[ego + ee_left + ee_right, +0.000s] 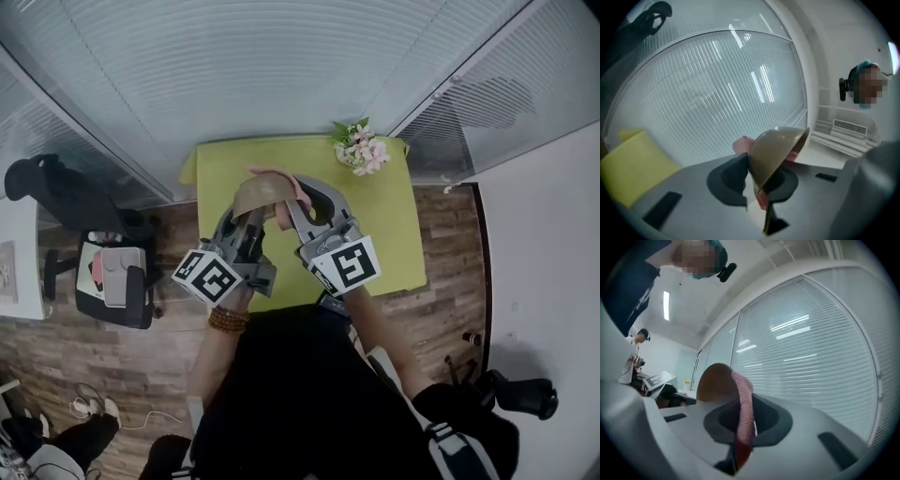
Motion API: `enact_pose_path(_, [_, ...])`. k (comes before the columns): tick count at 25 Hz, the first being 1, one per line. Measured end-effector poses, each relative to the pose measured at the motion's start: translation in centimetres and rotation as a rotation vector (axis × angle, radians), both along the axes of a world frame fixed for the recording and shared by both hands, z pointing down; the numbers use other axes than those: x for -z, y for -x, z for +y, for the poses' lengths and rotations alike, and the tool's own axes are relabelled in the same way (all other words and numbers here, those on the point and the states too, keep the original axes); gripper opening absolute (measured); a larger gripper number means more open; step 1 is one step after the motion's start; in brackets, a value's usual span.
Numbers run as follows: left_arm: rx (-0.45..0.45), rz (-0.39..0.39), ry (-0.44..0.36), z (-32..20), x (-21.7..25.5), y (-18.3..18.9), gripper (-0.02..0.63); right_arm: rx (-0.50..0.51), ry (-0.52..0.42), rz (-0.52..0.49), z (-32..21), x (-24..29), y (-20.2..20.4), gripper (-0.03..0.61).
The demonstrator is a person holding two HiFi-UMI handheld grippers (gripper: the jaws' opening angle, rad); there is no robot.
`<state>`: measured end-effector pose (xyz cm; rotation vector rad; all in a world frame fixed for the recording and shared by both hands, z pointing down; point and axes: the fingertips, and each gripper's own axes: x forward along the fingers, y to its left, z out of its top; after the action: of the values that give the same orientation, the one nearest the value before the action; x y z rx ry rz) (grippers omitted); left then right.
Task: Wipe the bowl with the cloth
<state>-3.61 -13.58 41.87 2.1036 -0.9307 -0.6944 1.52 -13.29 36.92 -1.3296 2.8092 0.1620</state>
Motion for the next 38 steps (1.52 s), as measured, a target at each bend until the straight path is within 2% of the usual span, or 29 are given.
enact_pose_path(1, [-0.026, -0.008, -0.005, 0.1, -0.4, -0.4, 0.043, -0.003, -0.018, 0.025, 0.1, 0.1, 0.0, 0.015])
enact_pose_path(3, [-0.077, -0.107, -0.046, 0.5, -0.9, -1.1, 0.046, -0.017, -0.075, 0.115, 0.1, 0.2, 0.2, 0.017])
enact_pose_path(4, [-0.086, -0.187, -0.075, 0.6, -1.0, -1.2, 0.055, -0.027, -0.092, 0.205, 0.0, -0.2, 0.0, 0.017])
enact_pose_path(5, [-0.076, -0.274, -0.104, 0.6, -0.9, -1.1, 0.091, -0.040, -0.106, 0.322, 0.0, -0.9, -0.3, 0.017])
enact_pose_path(7, [-0.019, -0.470, -0.157, 0.5, -0.7, -0.5, 0.104, -0.075, -0.165, 0.520, 0.1, -1.9, -0.7, 0.015])
enact_pose_path(9, [0.012, -0.695, -0.197, 0.5, -1.1, -0.3, 0.098, -0.089, -0.234, 0.619, 0.4, -2.0, -0.5, 0.020])
enact_pose_path(10, [0.015, -0.769, -0.201, 0.4, -1.5, -0.4, 0.059, -0.090, -0.258, 0.649, 0.6, -1.9, -0.3, 0.017])
enact_pose_path(11, [0.017, -0.777, -0.184, 0.4, -1.7, -0.3, 0.052, -0.090, -0.274, 0.665, 0.7, -1.8, 0.0, 0.017])
enact_pose_path(12, [0.017, -0.712, -0.146, 0.3, -1.9, -0.1, 0.040, -0.088, -0.279, 0.657, 0.8, -1.7, 0.3, 0.017])
enact_pose_path(15, [0.022, -0.345, -0.001, -0.2, -1.8, 1.0, 0.032, -0.070, -0.249, 0.527, 1.1, -0.9, 1.2, 0.019])
enact_pose_path(17, [0.034, -0.189, 0.043, -0.2, -1.8, 1.6, 0.032, -0.050, -0.224, 0.442, 1.0, -0.5, 1.7, 0.025])
enact_pose_path(19, [0.051, -0.089, 0.076, -0.2, -1.8, 1.8, 0.032, -0.036, -0.156, 0.337, 0.7, -0.6, 1.6, 0.026])
enact_pose_path(22, [0.056, 0.053, 0.122, -0.3, -1.6, 1.3, 0.032, -0.049, -0.048, 0.080, -0.1, -0.1, 0.6, 0.023])
enact_pose_path(26, [0.012, 0.265, 0.200, 0.1, -2.1, 1.0, 0.031, -0.030, 0.072, -0.058, -0.2, -0.7, 0.3, 0.025])
enact_pose_path(27, [-0.007, 0.287, 0.205, 0.1, -2.2, 0.9, 0.031, -0.024, 0.099, -0.085, -0.2, -0.9, 0.3, 0.028])
enact_pose_path(28, [-0.032, 0.275, 0.191, 0.2, -2.1, 0.7, 0.031, -0.018, 0.128, -0.108, -0.3, -1.2, 0.1, 0.028])
enact_pose_path(29, [-0.064, 0.228, 0.157, 0.3, -1.9, 0.3, 0.037, -0.018, 0.151, -0.118, -0.4, -1.5, -0.2, 0.028])
enact_pose_path(31, [-0.134, 0.052, 0.071, 0.5, -1.5, -0.6, 0.075, -0.032, 0.148, -0.057, -0.7, -2.0, -1.0, 0.024])
enact_pose_path(32, [-0.148, -0.054, 0.038, 0.6, -1.5, -0.9, 0.085, -0.043, 0.111, 0.024, -0.8, -2.1, -1.2, 0.021])
enact_pose_path(35, [-0.085, -0.372, -0.031, 0.3, -1.7, 0.1, 0.140, -0.062, -0.080, 0.401, -0.4, -1.9, -1.0, 0.020])
enact_pose_path(36, [-0.074, -0.482, -0.053, 0.3, -1.8, 0.2, 0.149, -0.063, -0.118, 0.478, -0.1, -1.9, -0.7, 0.023])
enact_pose_path(37, [-0.069, -0.581, -0.076, 0.4, -1.9, 0.1, 0.122, -0.063, -0.147, 0.515, 0.3, -1.7, -0.3, 0.020])
enact_pose_path(38, [-0.059, -0.647, -0.094, 0.3, -1.8, 0.1, 0.090, -0.064, -0.170, 0.528, 0.6, -1.5, 0.1, 0.018])
